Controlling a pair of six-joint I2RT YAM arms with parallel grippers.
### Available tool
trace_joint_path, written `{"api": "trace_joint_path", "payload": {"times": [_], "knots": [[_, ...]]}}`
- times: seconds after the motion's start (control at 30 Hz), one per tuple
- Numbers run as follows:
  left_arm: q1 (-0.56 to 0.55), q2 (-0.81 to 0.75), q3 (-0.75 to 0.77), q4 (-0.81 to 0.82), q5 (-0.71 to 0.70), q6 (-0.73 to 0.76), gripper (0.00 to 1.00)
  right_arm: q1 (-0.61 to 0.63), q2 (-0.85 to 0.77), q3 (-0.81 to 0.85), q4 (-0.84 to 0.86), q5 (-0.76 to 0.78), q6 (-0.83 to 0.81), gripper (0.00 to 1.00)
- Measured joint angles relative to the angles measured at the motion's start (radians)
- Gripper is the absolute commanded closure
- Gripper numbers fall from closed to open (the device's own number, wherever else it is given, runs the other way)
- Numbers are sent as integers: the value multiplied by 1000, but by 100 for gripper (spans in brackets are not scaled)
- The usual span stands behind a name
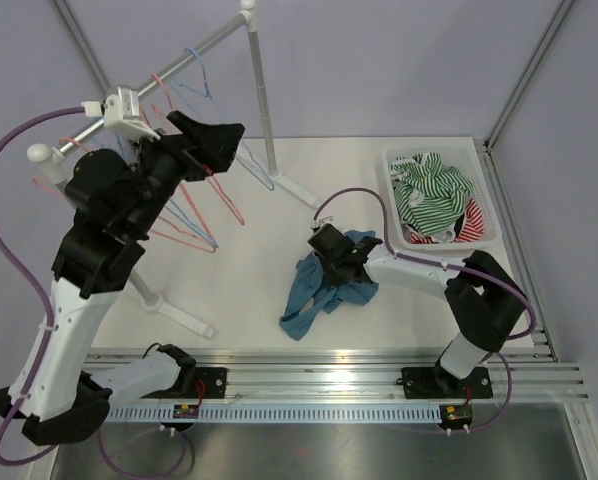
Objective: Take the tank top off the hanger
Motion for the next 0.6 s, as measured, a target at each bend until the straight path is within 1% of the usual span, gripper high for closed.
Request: {"api": "trace_joint_path", "payload": {"times": [0.1, 0.17, 0.33, 0.47, 0.6], "knots": [[-2, -96, -81, 1, 104, 42, 1, -32, -80, 37, -79, 26, -12, 100], [-2, -161, -143, -10, 172, 68, 1, -83, -138, 99, -136, 43, -24, 100], [-3, -343, -348, -43, 329, 142, 1, -248, -242, 331, -238, 111, -72, 100], [-3, -497, -486, -101, 403, 197, 1, -355, -257, 525, -296, 185, -123, 100], [-3, -649, -560, -159, 417, 257, 1, -468, -236, 673, -326, 250, -185, 100]]}}
